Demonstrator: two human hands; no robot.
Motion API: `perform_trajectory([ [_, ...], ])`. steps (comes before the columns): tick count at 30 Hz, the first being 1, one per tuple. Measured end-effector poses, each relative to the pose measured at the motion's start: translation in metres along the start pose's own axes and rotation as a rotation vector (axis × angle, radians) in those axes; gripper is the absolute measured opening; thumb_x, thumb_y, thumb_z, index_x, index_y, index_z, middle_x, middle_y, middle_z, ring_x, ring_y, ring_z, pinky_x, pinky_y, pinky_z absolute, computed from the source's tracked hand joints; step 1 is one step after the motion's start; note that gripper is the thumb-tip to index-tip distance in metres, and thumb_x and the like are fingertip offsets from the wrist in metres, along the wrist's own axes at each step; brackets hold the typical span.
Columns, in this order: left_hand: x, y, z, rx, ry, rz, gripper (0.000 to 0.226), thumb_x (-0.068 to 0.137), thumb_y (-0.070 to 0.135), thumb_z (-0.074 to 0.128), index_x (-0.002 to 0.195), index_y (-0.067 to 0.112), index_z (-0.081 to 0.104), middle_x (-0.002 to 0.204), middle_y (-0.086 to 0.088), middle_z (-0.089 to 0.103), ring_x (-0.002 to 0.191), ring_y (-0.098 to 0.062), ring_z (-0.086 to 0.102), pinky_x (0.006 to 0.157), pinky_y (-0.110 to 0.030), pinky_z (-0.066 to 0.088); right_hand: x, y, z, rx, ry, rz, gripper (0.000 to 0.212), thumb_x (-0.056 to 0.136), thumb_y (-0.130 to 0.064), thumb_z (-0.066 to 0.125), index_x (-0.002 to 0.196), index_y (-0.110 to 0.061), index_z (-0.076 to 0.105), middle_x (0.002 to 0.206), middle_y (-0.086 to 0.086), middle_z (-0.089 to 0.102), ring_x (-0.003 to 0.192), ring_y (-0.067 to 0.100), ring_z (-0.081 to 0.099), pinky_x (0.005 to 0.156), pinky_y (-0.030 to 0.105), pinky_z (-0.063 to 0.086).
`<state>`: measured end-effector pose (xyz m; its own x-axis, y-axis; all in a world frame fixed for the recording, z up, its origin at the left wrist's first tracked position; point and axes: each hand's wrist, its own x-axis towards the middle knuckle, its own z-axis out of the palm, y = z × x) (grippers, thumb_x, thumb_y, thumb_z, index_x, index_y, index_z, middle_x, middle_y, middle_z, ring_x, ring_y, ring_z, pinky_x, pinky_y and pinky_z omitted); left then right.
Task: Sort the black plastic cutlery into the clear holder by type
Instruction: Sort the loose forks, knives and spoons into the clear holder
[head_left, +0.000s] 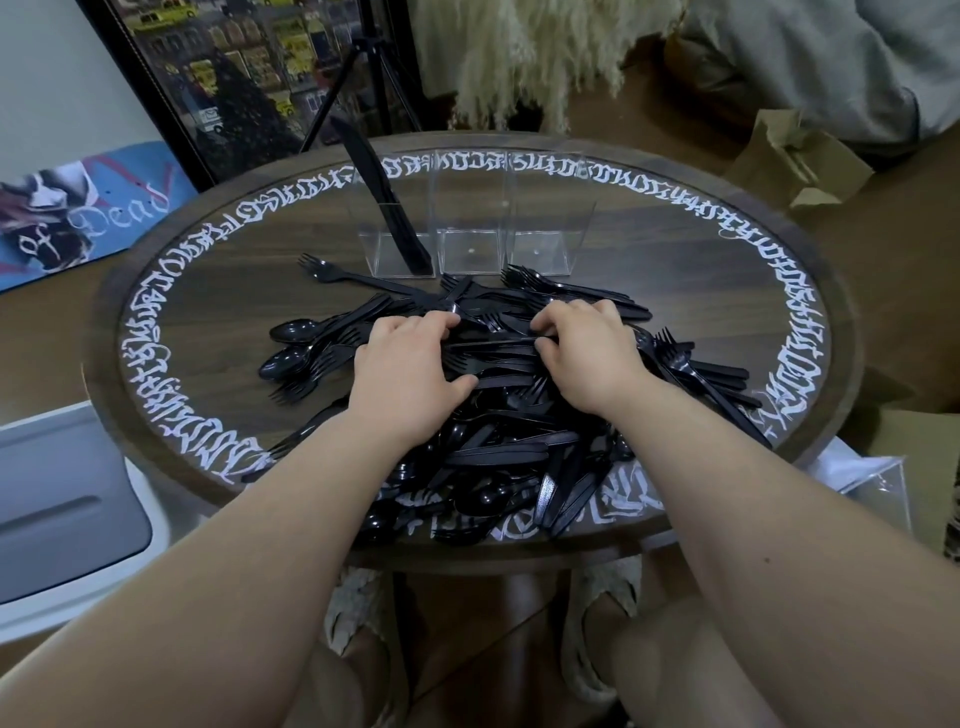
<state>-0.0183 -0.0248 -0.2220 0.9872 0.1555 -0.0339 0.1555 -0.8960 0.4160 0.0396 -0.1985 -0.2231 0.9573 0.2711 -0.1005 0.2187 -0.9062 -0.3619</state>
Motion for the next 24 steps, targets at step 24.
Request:
perform_trajectory([
  [24, 0.0, -0.003, -0.001, 0.076, -0.147, 0.145, 0.022, 0.083, 0.031, 0.068, 0.105, 0.032, 0.068, 0.122, 0.011, 0.048, 0.128, -0.017, 0.031, 0.106, -0.043, 0.032, -0.013, 0.008, -0.021, 0.217, 0.133, -0.111, 0.021, 0.096, -0.019, 0.052, 0.116, -0.016, 0.059, 0.109, 0.001, 0.066, 0.107, 0.018, 0.057, 0.082, 0.022, 0.038],
])
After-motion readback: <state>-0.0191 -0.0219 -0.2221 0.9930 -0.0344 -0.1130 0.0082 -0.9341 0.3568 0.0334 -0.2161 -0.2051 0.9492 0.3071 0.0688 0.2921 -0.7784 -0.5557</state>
